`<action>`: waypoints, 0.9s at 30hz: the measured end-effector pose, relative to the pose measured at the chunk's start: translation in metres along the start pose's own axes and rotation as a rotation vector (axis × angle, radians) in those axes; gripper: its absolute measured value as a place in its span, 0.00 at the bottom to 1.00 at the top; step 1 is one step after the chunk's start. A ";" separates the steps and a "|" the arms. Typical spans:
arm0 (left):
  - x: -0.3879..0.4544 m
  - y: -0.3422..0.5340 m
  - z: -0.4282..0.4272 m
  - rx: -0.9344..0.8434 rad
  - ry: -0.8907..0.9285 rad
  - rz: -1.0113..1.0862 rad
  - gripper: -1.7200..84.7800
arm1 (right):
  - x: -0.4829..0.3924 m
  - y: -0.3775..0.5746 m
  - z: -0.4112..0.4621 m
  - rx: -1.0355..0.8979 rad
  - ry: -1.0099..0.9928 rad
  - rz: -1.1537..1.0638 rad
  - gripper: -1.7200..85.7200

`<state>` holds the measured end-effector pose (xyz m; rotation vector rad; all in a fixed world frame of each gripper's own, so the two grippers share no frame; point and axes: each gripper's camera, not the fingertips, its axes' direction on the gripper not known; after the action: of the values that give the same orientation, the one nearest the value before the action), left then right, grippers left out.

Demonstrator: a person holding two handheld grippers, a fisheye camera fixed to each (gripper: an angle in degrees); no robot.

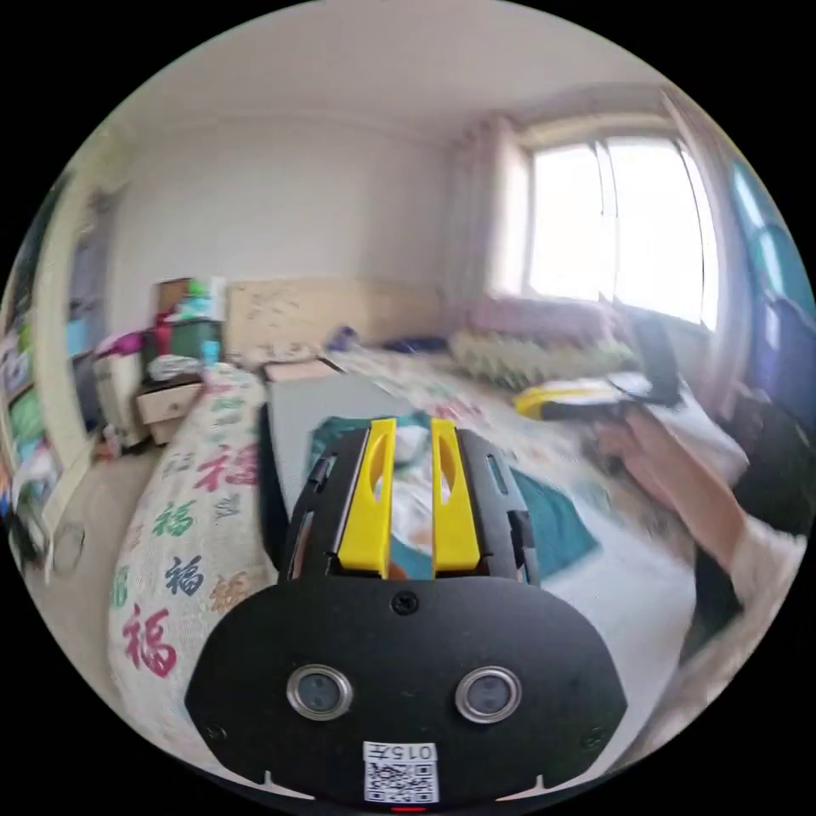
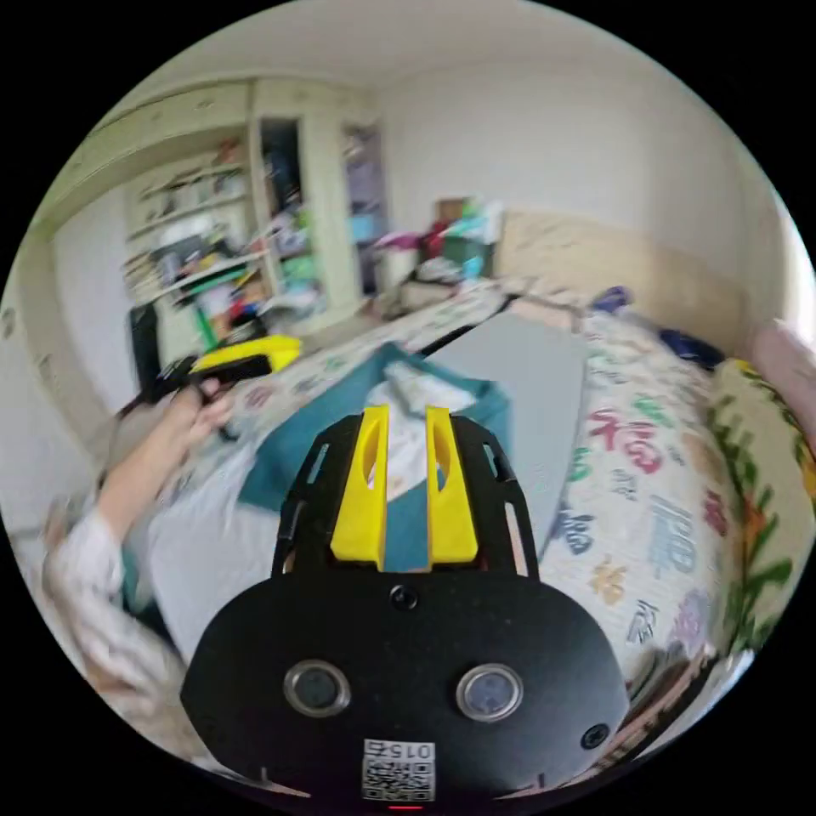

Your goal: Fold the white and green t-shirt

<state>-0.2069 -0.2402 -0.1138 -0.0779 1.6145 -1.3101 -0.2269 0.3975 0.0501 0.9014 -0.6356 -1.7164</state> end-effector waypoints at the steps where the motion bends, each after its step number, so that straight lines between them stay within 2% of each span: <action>1: 0.009 0.010 0.018 -0.110 0.078 0.046 0.11 | -0.010 0.017 0.022 -0.137 -0.111 -0.101 0.12; 2: 0.018 0.024 0.034 -0.186 0.117 0.085 0.11 | -0.019 0.035 0.041 -0.225 -0.130 -0.163 0.13; 5: 0.042 0.042 0.073 -0.374 0.161 0.187 0.13 | -0.037 0.060 0.071 -0.328 -0.069 -0.251 0.14; 13: 0.062 0.007 0.127 -0.474 0.108 0.247 0.14 | -0.053 0.012 0.095 -0.374 0.025 -0.312 0.12; 18: 0.046 -0.022 0.150 -0.463 0.168 0.206 0.10 | -0.031 -0.021 0.100 -0.359 -0.007 -0.256 0.07; 22: 0.000 -0.053 0.155 -0.390 0.248 0.075 0.05 | 0.025 -0.054 0.089 -0.303 -0.165 -0.075 0.02; 24: -0.030 -0.065 0.130 -0.295 0.213 0.020 0.04 | 0.057 -0.064 0.069 -0.223 -0.138 0.018 0.02; 27: -0.093 -0.071 0.074 -0.143 -0.004 -0.108 0.04 | 0.123 -0.067 0.024 -0.073 0.031 0.179 0.02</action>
<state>-0.1447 -0.2656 0.0072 -0.2580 1.7192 -1.2734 -0.3039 0.3015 -0.0207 0.7939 -0.6105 -1.5526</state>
